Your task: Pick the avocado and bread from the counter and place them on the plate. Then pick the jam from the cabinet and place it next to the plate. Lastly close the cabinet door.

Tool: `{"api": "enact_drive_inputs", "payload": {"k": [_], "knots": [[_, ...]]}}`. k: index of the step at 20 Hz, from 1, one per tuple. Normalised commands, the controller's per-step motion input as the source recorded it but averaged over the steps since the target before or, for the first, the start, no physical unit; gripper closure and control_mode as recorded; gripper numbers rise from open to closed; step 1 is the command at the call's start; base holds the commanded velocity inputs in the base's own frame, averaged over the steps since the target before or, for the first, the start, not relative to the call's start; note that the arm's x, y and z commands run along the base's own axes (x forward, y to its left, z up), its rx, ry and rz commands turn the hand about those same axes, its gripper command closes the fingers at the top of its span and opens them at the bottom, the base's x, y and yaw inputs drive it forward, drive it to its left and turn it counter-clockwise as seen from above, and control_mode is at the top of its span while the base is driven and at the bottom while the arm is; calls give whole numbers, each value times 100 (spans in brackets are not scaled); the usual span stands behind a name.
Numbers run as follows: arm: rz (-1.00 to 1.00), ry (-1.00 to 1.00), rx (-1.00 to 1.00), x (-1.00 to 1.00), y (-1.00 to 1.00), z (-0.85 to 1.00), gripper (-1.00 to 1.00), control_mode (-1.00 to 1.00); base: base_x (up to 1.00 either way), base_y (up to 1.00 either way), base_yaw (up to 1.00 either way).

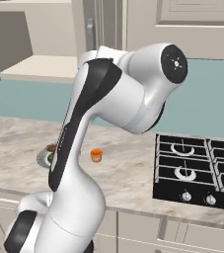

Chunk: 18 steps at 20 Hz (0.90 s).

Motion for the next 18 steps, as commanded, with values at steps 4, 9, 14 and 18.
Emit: {"api": "enact_drive_inputs", "payload": {"k": [4, 9, 14, 18], "knots": [[0, 0, 0, 0, 22, 0, -100, -100, 0, 0, 0], [0, 0, 0, 1, 27, 0, -100, -100, 0, 0, 0], [0, 0, 0, 4, 34, 0, -100, -100, 0, 0, 0], [0, 0, 0, 0, 39, 0, -100, -100, 0, 0, 0]]}}
